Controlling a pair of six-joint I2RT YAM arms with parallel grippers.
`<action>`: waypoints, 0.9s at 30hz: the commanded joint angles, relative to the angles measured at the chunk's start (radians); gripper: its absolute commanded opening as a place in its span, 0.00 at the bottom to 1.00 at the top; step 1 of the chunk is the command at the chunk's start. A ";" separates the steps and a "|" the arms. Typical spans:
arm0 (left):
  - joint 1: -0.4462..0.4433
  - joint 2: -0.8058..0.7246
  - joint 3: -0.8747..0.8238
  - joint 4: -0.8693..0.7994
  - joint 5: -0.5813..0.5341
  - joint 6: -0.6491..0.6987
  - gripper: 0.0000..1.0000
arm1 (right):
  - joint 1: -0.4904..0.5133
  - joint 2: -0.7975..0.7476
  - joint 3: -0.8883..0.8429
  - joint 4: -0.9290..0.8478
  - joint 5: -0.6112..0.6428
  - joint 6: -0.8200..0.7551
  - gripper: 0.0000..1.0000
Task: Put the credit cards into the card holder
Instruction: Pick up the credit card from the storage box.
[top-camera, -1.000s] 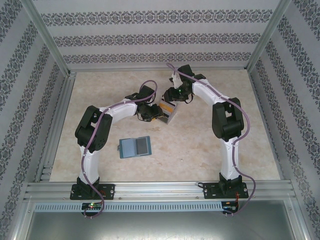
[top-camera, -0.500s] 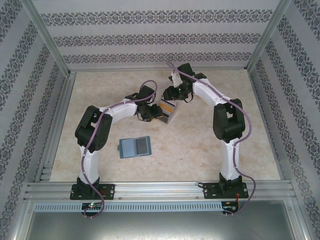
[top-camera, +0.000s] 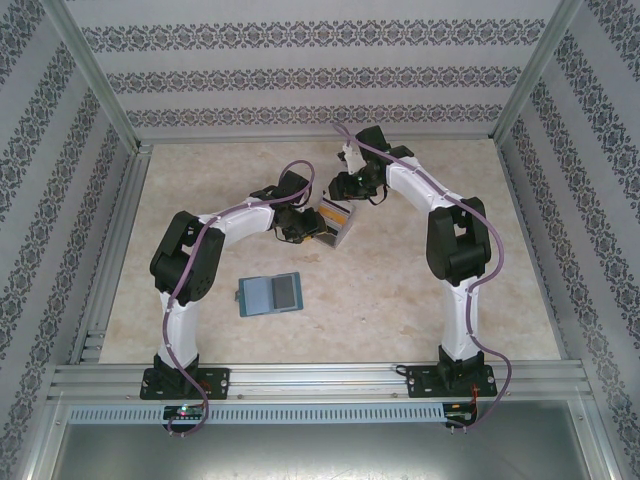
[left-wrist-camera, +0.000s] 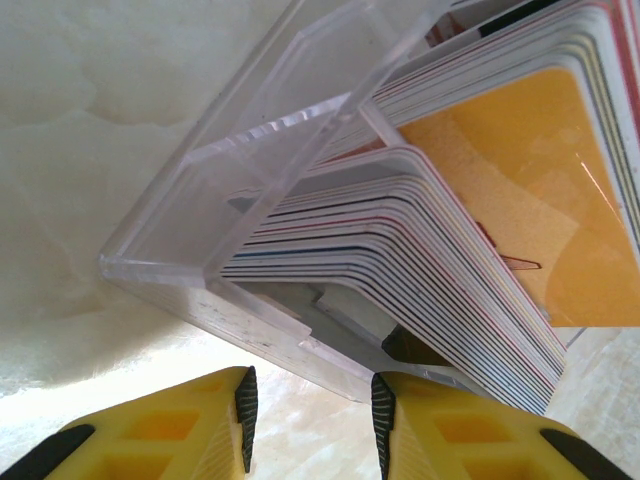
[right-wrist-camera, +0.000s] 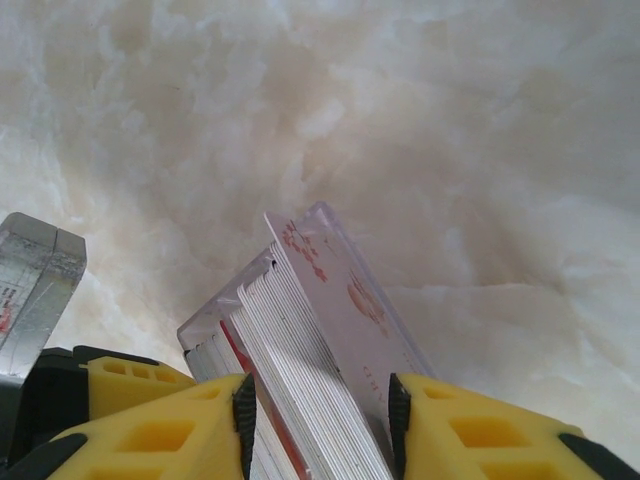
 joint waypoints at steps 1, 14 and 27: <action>0.009 0.023 0.010 0.017 -0.014 -0.013 0.39 | -0.002 -0.036 0.011 -0.039 -0.013 -0.015 0.41; 0.008 0.014 0.003 0.022 -0.014 -0.015 0.39 | -0.004 -0.020 -0.005 -0.036 0.018 -0.032 0.30; 0.009 0.016 0.007 0.022 -0.011 -0.018 0.39 | -0.002 -0.024 -0.024 -0.038 0.072 -0.069 0.18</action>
